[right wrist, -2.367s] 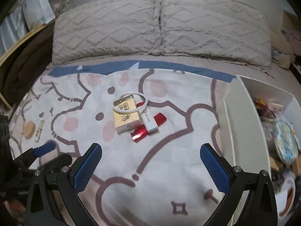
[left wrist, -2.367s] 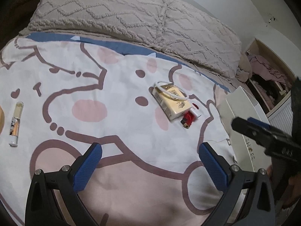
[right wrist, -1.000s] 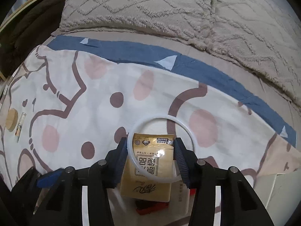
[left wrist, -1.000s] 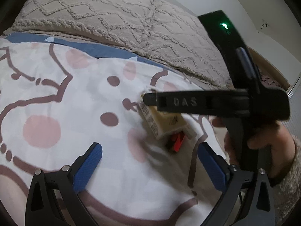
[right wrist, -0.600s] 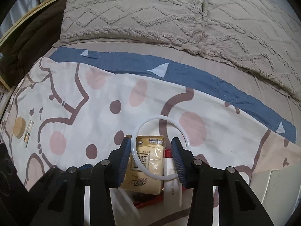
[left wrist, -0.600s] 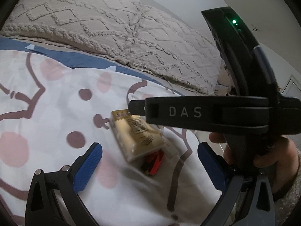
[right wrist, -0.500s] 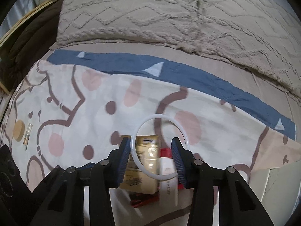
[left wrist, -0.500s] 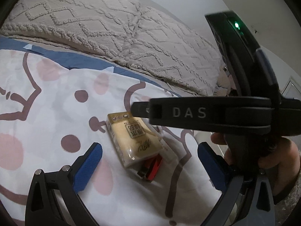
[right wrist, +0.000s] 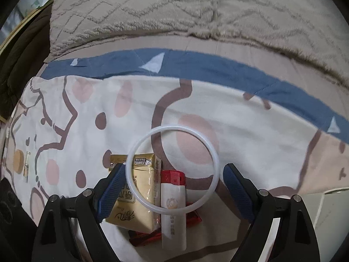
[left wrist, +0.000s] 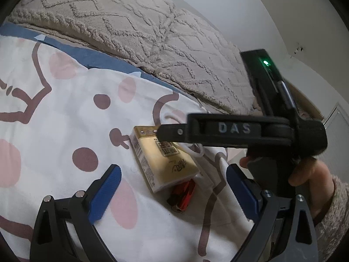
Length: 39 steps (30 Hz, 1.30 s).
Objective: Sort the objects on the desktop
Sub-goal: 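Close the right tool on the white plastic ring, then lift the ring with the right tool while the left tool lowers around the tissue pack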
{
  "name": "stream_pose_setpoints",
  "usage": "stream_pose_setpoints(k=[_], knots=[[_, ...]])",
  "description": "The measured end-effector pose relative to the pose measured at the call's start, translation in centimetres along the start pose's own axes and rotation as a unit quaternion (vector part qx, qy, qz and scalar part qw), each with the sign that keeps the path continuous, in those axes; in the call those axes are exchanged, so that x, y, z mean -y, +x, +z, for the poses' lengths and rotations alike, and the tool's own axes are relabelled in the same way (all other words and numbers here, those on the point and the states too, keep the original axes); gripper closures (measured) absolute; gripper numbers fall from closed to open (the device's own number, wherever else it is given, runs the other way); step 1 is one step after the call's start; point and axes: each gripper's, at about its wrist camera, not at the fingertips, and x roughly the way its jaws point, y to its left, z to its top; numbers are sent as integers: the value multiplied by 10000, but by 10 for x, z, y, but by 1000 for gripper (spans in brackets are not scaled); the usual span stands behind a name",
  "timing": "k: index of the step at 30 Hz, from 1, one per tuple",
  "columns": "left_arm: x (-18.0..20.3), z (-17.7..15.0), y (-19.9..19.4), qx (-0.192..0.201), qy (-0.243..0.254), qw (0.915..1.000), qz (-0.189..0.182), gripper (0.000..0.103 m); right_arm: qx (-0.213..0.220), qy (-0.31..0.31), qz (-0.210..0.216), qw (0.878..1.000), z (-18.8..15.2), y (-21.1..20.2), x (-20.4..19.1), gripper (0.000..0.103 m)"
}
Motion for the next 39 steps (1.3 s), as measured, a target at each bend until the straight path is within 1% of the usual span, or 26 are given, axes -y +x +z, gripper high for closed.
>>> stream_pose_setpoints(k=[2, 3, 4, 8, 12, 15, 17, 19, 21, 22, 25, 29, 39], knots=[[1, -1, 2, -48, 37, 9999, 80, 6, -20, 79, 124, 9999, 1, 2, 2, 13], [1, -1, 3, -62, 40, 9999, 105, 6, 15, 94, 122, 9999, 1, 2, 2, 14], [1, -1, 4, -78, 41, 9999, 132, 6, 29, 33, 116, 9999, 2, 1, 1, 19], [3, -2, 8, -95, 82, 9995, 285, 6, 71, -238, 41, 9997, 0, -6, -3, 19], [6, 0, 14, -97, 121, 9988, 456, 7, 153, 21, 195, 9997, -4, -13, 5, 19], [6, 2, 18, -148, 81, 9984, 544, 15, 244, 181, 273, 9992, -4, -21, 9, 19], [5, 4, 22, -185, 60, 9979, 624, 18, 300, 252, 303, 9988, -4, -26, 10, 19], [7, 4, 23, -209, 85, 9973, 693, 26, 347, 325, 339, 9983, -4, -31, 11, 19], [8, 3, 25, -267, 125, 9965, 785, 31, 395, 375, 358, 9979, -3, -36, 10, 19], [8, 3, 25, -279, 151, 9965, 772, 38, 426, 413, 369, 9976, -2, -38, 10, 19], [10, 2, 26, -296, 194, 9963, 783, 39, 498, 519, 432, 9965, -3, -44, 10, 19], [8, 2, 23, -340, 135, 9965, 756, 41, 566, 613, 529, 9951, -7, -50, 8, 19], [8, -1, 4, -483, 70, 9949, 886, 43, 570, 810, 671, 9928, -22, -60, 8, 19]])
